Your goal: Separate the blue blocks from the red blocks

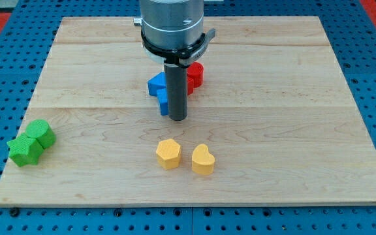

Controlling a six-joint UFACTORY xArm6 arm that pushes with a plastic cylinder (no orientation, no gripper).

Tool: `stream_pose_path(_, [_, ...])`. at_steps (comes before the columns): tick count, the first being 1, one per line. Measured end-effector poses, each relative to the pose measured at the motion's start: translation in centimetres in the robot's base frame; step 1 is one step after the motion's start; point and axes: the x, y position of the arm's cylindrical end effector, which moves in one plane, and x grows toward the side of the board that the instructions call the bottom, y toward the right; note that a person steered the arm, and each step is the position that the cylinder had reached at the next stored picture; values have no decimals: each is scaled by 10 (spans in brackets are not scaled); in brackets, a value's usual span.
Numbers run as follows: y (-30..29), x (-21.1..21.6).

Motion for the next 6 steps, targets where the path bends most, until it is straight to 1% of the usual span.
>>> stream_pose_path(1, [0,0])
stream_pose_path(3, [-3,-59])
stream_pose_path(4, [-19,-67])
stream_pose_path(5, [-56,-53])
stream_pose_path(6, [-52,-44])
